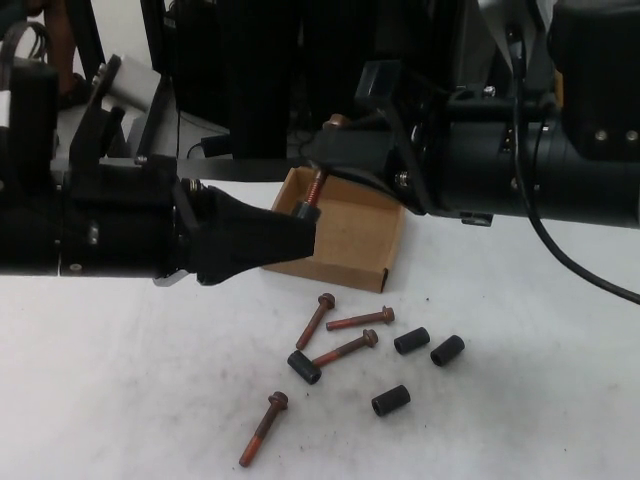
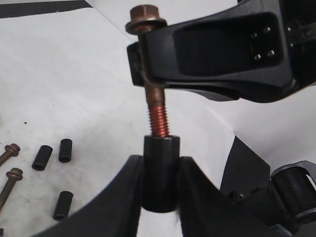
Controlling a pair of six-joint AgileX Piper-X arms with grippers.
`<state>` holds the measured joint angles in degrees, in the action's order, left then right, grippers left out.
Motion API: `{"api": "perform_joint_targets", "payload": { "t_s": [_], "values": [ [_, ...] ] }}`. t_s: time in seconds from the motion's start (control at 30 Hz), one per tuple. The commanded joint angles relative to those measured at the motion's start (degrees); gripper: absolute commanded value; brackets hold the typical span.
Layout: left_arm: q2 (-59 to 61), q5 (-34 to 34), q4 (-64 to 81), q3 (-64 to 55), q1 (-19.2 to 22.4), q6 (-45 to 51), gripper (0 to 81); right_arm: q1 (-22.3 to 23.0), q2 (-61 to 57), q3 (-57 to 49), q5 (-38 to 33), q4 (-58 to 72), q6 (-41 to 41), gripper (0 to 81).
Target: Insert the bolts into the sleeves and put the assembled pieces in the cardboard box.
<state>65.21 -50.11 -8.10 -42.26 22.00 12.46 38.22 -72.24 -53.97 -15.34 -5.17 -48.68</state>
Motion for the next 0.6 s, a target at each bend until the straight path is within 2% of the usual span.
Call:
{"api": "perform_joint_targets", "payload": {
  "t_s": [0.0,0.17,0.4,0.57],
  "values": [
    [-1.0,-0.6,2.0,-0.4,-0.1,0.3,0.8,0.1,0.2,-0.5,-0.4,-0.1,0.7,0.0],
    [-1.0,-0.1,4.5,-0.4,-0.1,1.4,0.8,1.3,0.2,-0.5,-0.5,-0.1,1.6,0.0],
    [-1.0,1.0,7.5,-0.4,-0.1,3.1,0.8,6.2,0.2,-0.5,3.8,-0.1,2.8,0.0],
    [-1.0,1.3,7.5,-0.4,-0.1,3.0,0.8,8.2,1.0,-0.5,5.4,-0.1,5.7,0.0]
  ]
}}
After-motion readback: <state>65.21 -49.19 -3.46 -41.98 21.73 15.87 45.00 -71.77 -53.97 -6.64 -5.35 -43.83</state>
